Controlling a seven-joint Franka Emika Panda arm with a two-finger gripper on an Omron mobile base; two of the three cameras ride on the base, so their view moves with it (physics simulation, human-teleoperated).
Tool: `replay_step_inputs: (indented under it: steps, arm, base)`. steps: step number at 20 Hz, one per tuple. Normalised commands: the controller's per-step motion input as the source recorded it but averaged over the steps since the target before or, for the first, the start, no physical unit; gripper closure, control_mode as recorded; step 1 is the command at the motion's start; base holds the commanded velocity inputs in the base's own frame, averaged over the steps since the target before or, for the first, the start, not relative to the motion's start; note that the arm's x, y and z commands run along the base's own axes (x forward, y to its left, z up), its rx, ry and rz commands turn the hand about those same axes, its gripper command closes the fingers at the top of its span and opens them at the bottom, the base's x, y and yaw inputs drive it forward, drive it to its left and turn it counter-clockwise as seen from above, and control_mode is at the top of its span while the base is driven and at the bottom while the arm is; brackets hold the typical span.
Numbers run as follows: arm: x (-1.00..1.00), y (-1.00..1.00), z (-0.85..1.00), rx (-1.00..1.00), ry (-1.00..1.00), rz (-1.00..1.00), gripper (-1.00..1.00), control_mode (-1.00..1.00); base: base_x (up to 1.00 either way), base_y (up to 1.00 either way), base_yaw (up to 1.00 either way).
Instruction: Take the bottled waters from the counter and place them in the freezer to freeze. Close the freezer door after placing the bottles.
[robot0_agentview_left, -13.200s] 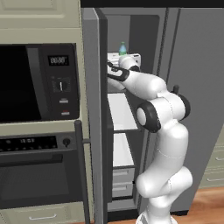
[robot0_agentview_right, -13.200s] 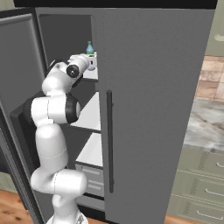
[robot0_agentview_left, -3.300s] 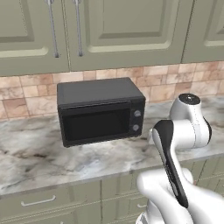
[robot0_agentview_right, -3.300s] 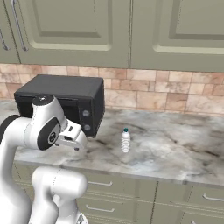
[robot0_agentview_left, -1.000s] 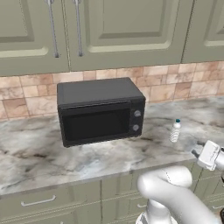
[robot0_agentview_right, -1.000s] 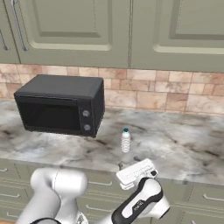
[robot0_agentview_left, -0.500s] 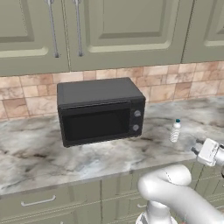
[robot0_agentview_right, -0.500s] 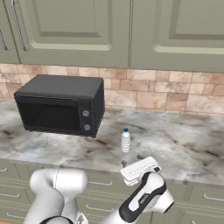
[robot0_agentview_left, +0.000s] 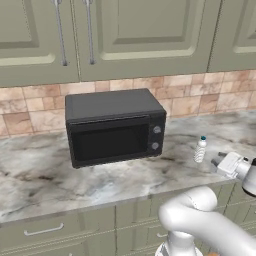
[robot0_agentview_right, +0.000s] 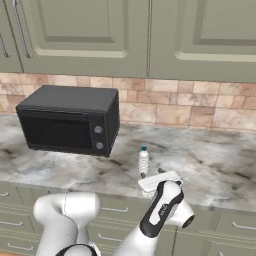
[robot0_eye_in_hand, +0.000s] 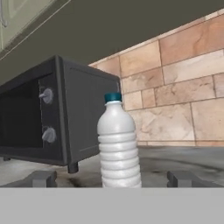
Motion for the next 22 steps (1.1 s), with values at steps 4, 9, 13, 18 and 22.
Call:
replay_step_inputs:
  steps: [4, 9, 13, 18, 22]
  arm:
    - [0.38, 0.0, -0.02, -0.06, 0.0, -0.05, -1.0, -1.0]
    - [0.15, 0.0, 0.0, -0.03, 0.02, -0.02, -1.0, -1.0]
    - [0.0, 0.01, 0.0, 0.0, 0.04, 0.0, -1.0, -1.0]
    - [0.0, 0.04, 0.0, -0.02, 0.0, 0.02, -1.0, -1.0]
    - [-0.13, 0.01, 0.0, -0.05, 0.0, 0.07, -1.0, -1.0]
  base:
    - [0.0, 0.0, 0.0]
    - [0.0, 0.0, 0.0]
    - [0.0, 0.0, 0.0]
    - [0.0, 0.0, 0.0]
    - [0.0, 0.0, 0.0]
